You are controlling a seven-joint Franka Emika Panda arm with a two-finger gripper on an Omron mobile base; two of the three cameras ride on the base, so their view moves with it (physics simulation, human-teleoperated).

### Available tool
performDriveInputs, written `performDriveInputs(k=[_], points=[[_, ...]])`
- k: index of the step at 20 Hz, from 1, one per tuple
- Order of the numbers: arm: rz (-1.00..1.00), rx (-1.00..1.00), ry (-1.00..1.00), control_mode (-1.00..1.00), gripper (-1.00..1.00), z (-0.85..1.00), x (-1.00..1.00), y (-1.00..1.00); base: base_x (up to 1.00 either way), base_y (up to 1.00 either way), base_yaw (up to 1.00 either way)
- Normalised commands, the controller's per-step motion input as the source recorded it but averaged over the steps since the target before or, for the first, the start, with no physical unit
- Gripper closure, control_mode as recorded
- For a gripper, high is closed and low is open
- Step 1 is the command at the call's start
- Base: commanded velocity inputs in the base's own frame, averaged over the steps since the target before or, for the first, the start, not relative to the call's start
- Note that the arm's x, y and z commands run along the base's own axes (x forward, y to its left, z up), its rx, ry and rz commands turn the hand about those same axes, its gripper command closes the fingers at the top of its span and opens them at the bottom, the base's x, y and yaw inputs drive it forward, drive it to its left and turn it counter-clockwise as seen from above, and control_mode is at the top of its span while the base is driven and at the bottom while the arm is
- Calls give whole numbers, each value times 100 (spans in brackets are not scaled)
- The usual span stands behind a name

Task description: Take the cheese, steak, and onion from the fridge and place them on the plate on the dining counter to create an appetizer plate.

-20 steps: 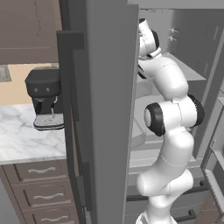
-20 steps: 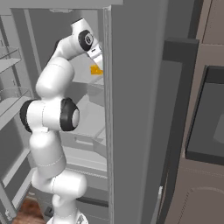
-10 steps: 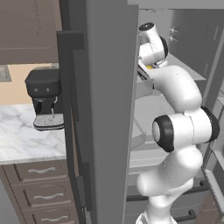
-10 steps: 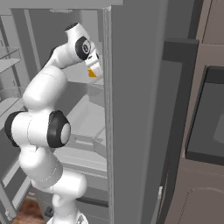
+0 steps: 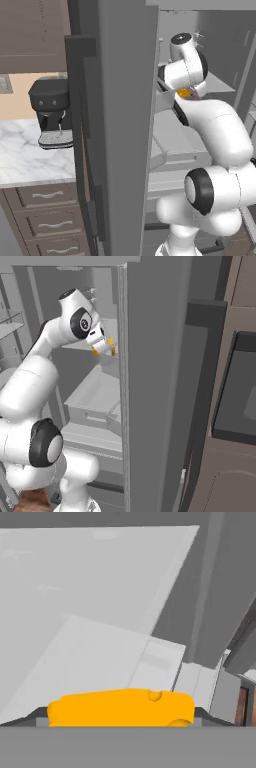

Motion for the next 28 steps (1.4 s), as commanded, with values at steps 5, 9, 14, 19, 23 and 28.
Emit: performDriveInputs(k=[5, 9, 14, 19, 23, 28], points=[[0, 0, 0, -100, 100, 12, -100, -12, 0, 0, 0], [0, 0, 0, -100, 100, 5, -100, 0, 0, 0, 0], [0, 0, 0, -100, 100, 9, -100, 0, 0, 0, 0], [0, 0, 0, -100, 100, 3, -100, 0, 0, 0, 0], [2, 0, 0, -100, 100, 1, -98, 0, 0, 0, 0], [2, 0, 0, -100, 100, 10, -91, 0, 0, 0, 0]])
